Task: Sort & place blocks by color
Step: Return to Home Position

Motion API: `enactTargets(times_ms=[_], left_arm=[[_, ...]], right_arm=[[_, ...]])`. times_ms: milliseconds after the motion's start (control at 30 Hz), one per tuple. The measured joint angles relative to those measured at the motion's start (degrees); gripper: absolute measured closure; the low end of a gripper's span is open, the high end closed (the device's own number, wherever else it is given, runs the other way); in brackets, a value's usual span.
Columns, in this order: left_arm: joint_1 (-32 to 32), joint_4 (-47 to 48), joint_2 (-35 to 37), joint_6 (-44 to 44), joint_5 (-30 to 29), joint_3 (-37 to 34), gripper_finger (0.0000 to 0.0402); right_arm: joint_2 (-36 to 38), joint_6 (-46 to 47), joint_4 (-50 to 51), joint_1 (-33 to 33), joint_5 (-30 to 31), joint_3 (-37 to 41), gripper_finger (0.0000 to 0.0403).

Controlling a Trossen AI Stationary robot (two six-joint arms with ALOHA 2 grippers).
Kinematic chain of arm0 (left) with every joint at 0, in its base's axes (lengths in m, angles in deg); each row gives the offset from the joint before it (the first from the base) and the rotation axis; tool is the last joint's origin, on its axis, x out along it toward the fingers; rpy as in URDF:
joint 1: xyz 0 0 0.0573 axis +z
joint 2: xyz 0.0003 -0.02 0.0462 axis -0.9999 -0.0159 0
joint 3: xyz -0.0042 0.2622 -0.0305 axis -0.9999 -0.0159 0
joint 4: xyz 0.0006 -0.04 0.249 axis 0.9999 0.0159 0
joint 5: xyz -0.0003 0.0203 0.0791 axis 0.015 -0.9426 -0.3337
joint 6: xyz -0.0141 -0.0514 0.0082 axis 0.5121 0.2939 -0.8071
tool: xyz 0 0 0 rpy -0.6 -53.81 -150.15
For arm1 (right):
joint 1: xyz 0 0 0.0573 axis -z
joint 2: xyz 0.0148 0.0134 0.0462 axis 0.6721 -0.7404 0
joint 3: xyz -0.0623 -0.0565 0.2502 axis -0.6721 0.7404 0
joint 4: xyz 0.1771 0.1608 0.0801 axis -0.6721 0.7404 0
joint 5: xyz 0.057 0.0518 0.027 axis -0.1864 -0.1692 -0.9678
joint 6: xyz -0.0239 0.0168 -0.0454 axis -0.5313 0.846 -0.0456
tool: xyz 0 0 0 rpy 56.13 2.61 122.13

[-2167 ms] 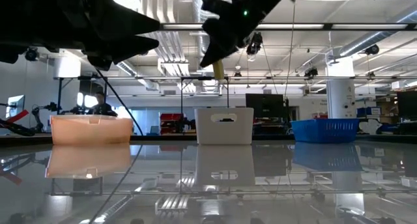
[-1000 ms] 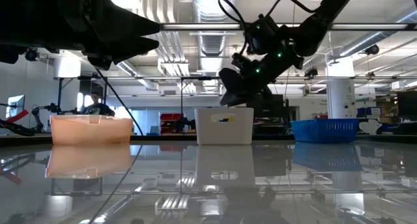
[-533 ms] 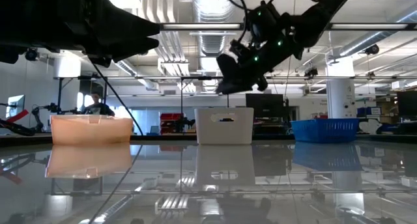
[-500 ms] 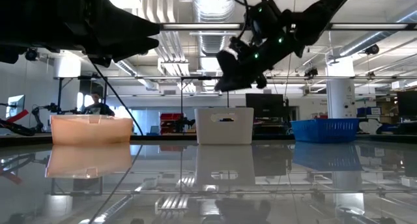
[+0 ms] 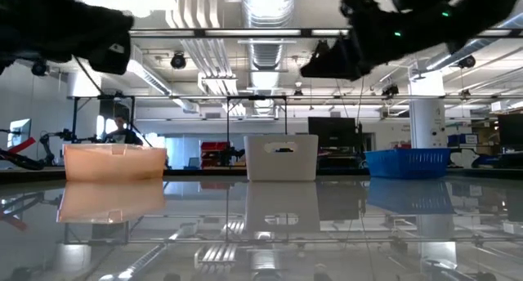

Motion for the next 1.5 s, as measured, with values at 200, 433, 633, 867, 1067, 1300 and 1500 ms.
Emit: enactTargets(times_ms=[200,433,633,867,1067,1300,1500], left_arm=[[1.40,6.57,16.72,-4.01,-11.69,-6.25,0.0390],[4.44,15.85,33.56,-12.35,-19.08,-6.32,0.0400],[4.62,27.19,45.23,-14.32,-20.48,-6.36,0.0401],[4.62,45.71,60.30,-12.25,-23.11,-6.03,0.0401],[4.60,56.48,63.67,-8.21,-24.13,-4.46,0.0402],[4.60,57.18,63.27,-4.76,-24.33,-5.00,0.0402],[4.60,58.02,64.08,-3.58,-24.38,-5.49,0.0402]], right_arm=[[11.40,-0.94,-4.06,0.94,-0.02,11.53,0.0352],[28.00,-3.16,-3.78,2.91,-0.12,19.70,0.0371],[42.07,-4.57,-0.51,2.93,-0.47,25.47,0.0386],[56.07,-5.05,9.12,2.93,-0.25,29.43,0.0394],[66.91,-6.22,20.95,2.95,0.00,29.45,0.0394],[72.22,-7.39,26.67,2.96,0.01,29.76,0.0394],[71.72,-6.07,27.76,2.95,-0.02,29.93,0.0394]])
